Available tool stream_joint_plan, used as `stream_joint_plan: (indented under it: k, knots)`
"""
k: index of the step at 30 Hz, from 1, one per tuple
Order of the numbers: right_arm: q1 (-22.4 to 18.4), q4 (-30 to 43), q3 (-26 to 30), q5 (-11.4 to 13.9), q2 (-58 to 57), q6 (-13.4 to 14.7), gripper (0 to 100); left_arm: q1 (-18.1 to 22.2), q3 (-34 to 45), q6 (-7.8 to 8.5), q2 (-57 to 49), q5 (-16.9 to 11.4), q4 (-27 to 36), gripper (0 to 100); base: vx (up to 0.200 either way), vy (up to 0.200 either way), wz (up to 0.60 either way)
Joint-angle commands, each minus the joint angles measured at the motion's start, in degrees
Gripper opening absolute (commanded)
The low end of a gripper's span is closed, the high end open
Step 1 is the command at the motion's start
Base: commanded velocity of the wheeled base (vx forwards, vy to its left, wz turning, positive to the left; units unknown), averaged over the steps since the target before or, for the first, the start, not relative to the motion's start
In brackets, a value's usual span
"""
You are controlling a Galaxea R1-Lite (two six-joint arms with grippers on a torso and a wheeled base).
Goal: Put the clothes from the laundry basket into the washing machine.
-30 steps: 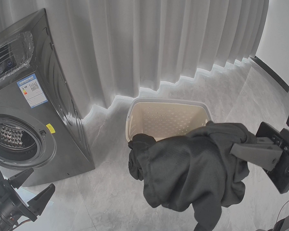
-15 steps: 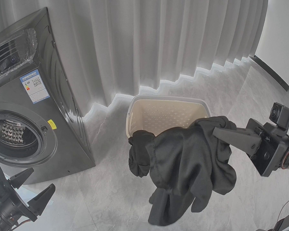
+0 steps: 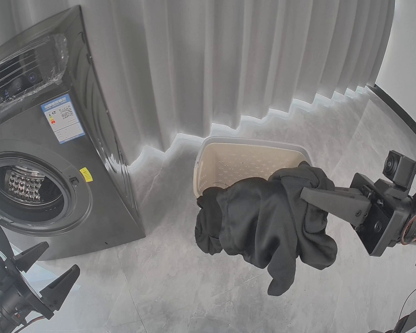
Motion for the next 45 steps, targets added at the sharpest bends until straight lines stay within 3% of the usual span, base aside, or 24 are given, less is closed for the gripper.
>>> stream_joint_plan:
  k: [1, 9, 16, 33, 39, 45]
  knots:
    - [-0.1, -0.1, -0.4, 0.1, 0.6, 0.1, 0, 0.0, 1.0, 0.06, 0.0, 0.0, -0.1, 100, 0.000, 0.000, 0.00]
    - [-0.5, 0.7, 0.0, -0.2, 1.4, 0.0, 0, 0.0, 1.0, 0.06, 0.0, 0.0, -0.3, 100, 0.000, 0.000, 0.22]
    - [0.5, 0.2, -3.9, -0.1, 4.1, -0.5, 0, 0.1, 1.0, 0.41, 0.1, 0.0, -1.0, 100, 0.000, 0.000, 0.51]
    - [0.1, 0.0, -2.7, -0.2, 5.3, -0.5, 0, -0.1, 1.0, -0.03, -0.5, 0.0, -0.1, 100, 0.000, 0.000, 0.00]
    - [0.3, 0.0, -2.8, -0.1, 5.3, -0.5, 0, -0.2, 1.0, -0.03, -0.6, -0.1, 0.0, 100, 0.000, 0.000, 0.60]
    - [0.5, -0.1, -2.9, -0.1, 5.2, -0.4, 0, -0.3, 1.0, -0.12, -0.6, -0.1, 0.7, 100, 0.000, 0.000, 0.00]
